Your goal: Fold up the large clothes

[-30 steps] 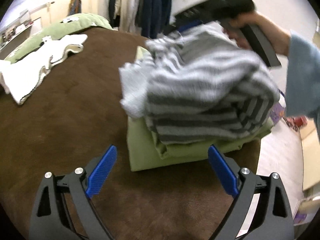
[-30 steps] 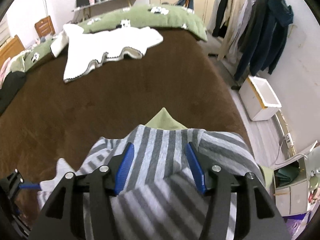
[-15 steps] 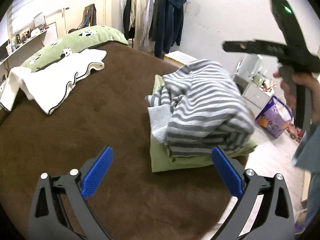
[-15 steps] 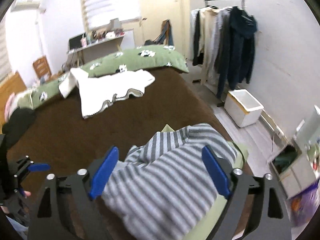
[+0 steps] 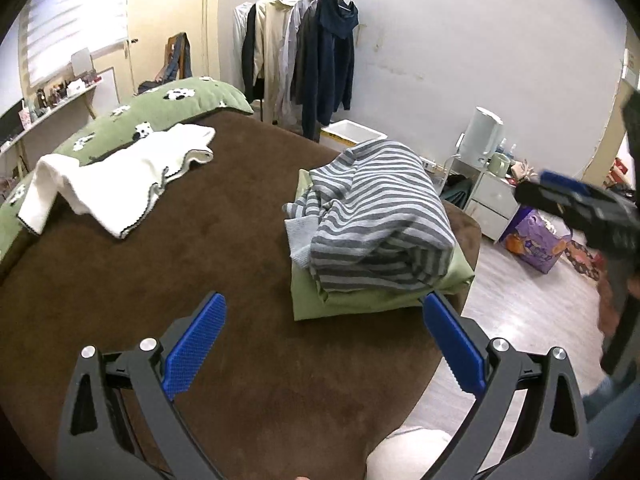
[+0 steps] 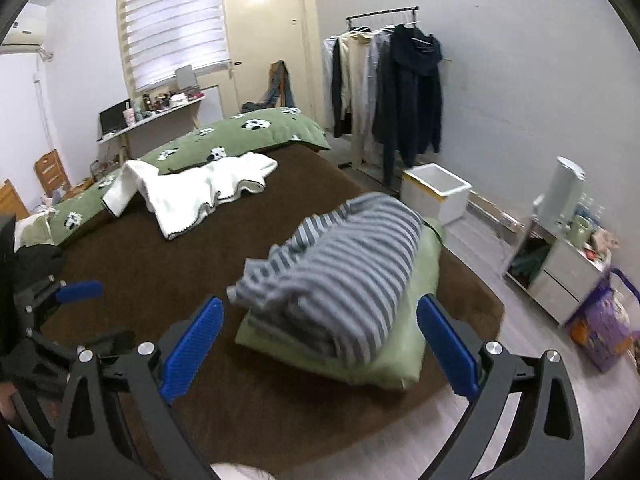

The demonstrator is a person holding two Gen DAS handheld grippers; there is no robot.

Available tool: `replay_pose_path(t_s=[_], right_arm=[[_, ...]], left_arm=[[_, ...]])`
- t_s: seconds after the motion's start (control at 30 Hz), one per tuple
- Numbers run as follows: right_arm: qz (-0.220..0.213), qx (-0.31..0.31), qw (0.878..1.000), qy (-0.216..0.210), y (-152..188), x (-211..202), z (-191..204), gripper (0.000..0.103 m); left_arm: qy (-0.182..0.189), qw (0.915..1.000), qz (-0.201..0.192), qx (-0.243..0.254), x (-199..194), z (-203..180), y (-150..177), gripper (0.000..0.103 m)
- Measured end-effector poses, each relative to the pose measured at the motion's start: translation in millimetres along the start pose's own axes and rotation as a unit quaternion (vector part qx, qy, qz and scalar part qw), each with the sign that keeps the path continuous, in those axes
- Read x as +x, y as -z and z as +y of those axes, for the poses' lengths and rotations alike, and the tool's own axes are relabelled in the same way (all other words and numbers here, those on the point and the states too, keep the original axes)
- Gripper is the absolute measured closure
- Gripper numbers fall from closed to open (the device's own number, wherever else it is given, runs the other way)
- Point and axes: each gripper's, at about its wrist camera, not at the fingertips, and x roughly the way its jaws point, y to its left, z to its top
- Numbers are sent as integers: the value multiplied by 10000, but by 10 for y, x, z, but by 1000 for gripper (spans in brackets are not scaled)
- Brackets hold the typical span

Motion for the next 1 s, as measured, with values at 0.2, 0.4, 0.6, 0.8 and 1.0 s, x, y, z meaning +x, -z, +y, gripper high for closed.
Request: replay_pose_path(t_s=[0.2,0.4,0.6,0.8,1.0], right_arm=[[10,-140,9995,293,456,-383,198,7],[16,-83,9991,419,805,-604,286,7],[-7,72,9982,590,1127,-709,326,7],[83,157,9973,713,1395,-682,321,7],[175,107,9970,744,1466,-624,347,7]], left_arm=[[-281,9995,-131,113,-237,-72,166,6],[-381,9991,-145,71,-398,-105,392,6],[-532,9983,-224,31,-489,-134,615,6],[-504,9986,-173,-21,-444,-161,787,6],[-416,9991,-62,-9,-364,-216,896,6]])
